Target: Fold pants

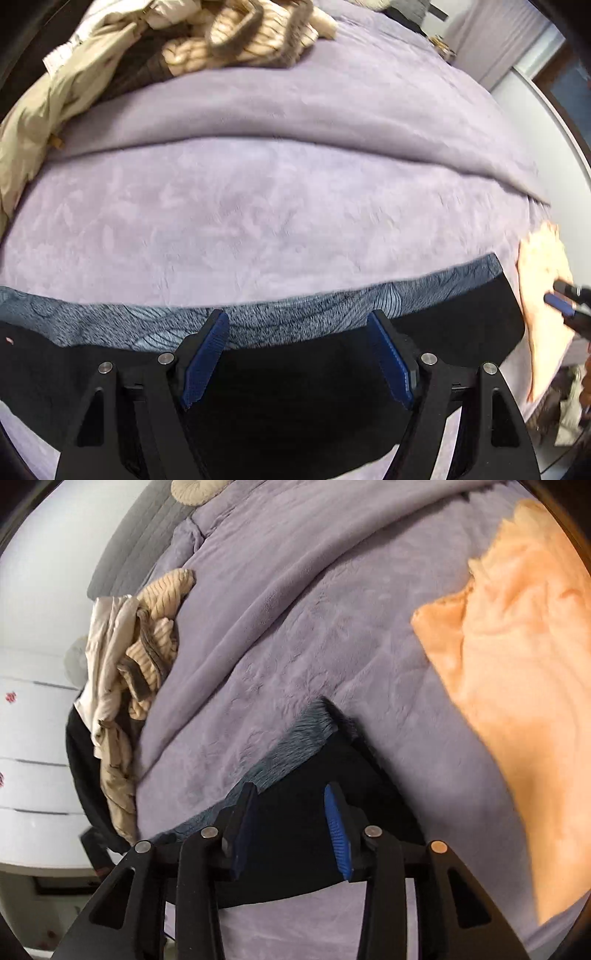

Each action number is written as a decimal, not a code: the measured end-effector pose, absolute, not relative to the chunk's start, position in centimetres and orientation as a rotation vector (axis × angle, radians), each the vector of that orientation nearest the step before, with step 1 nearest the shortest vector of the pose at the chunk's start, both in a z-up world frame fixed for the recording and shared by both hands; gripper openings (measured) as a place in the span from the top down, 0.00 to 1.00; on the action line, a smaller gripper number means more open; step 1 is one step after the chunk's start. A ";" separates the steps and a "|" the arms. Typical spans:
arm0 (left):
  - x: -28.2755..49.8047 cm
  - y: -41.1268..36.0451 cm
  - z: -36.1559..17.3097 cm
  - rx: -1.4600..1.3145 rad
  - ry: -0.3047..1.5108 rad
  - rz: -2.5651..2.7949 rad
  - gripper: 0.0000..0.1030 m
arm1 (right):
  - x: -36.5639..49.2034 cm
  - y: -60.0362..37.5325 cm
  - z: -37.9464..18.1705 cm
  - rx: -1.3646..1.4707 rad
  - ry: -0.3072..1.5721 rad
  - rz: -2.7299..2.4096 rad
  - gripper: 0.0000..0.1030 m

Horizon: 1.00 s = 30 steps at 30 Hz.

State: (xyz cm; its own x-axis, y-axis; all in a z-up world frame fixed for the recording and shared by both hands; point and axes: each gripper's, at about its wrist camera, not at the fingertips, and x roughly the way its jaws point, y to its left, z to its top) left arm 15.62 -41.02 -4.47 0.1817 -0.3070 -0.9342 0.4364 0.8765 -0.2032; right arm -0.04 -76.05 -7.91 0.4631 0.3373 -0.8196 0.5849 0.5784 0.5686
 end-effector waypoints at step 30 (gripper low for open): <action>8.1 -32.1 -8.6 0.263 1.373 -0.282 0.16 | -7.8 -71.9 -13.0 1.271 1.144 -0.111 0.83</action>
State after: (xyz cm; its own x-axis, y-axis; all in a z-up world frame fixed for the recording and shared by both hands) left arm 8.15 -32.05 -8.62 0.1731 -0.0438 -0.9839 0.3472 0.9376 0.0193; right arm -7.77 -71.91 -13.01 0.4857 0.5018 -0.7157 0.6297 0.3670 0.6847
